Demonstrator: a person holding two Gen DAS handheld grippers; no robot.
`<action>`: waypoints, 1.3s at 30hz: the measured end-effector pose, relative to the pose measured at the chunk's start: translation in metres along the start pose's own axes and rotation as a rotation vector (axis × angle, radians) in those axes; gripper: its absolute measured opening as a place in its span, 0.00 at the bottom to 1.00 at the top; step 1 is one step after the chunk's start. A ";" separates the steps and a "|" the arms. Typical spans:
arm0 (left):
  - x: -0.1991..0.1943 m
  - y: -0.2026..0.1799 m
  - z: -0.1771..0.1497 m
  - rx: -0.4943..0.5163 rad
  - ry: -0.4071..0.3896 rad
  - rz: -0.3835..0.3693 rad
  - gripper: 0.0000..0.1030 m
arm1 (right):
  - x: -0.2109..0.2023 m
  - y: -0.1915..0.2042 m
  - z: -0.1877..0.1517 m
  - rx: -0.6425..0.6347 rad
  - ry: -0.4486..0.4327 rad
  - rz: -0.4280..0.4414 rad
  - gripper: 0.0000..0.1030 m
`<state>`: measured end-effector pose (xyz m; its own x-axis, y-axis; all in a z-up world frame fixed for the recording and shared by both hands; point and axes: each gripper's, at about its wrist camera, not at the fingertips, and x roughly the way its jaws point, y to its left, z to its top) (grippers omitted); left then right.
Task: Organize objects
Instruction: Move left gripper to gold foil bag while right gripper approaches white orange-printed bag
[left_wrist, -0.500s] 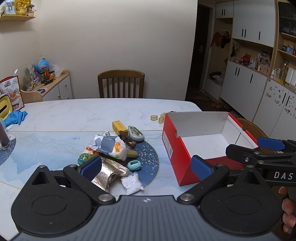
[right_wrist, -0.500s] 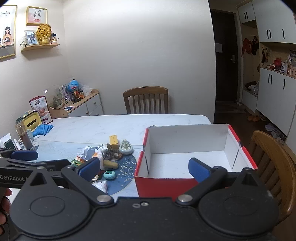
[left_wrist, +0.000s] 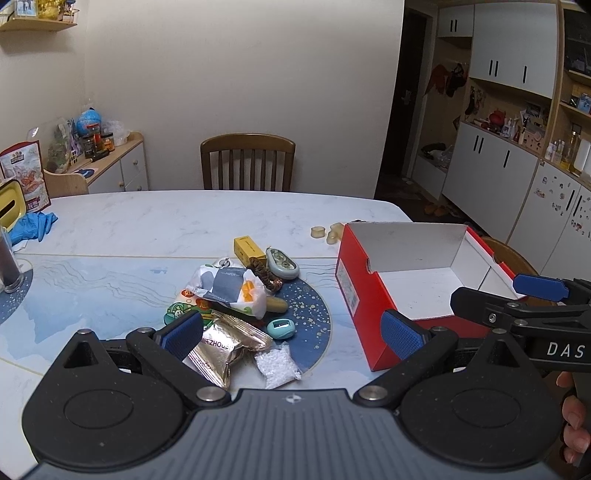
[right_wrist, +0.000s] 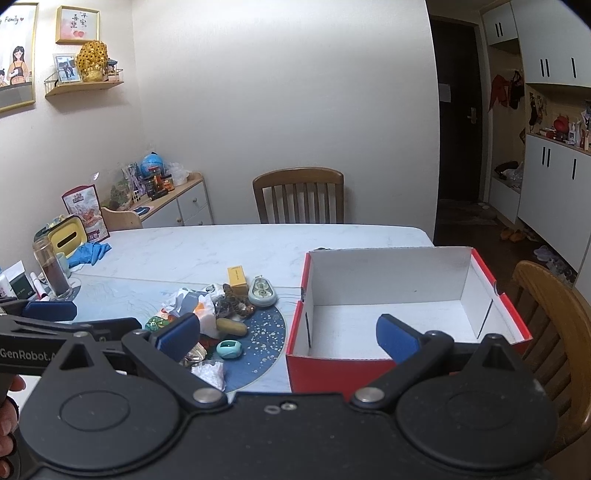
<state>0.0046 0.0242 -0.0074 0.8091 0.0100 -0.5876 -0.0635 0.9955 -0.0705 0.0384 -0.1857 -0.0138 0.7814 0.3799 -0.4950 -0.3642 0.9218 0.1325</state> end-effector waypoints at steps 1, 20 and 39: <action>0.001 0.002 0.001 0.001 0.000 -0.001 1.00 | 0.002 0.001 0.001 -0.001 0.001 -0.002 0.98; 0.037 0.050 0.011 0.000 0.057 -0.031 1.00 | 0.044 0.036 0.010 -0.010 0.063 -0.044 0.98; 0.108 0.109 -0.011 0.041 0.115 -0.153 1.00 | 0.108 0.079 0.021 -0.082 0.154 -0.036 0.96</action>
<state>0.0783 0.1324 -0.0874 0.7355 -0.1503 -0.6606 0.0807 0.9876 -0.1349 0.1046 -0.0698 -0.0388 0.7104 0.3247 -0.6244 -0.3822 0.9230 0.0452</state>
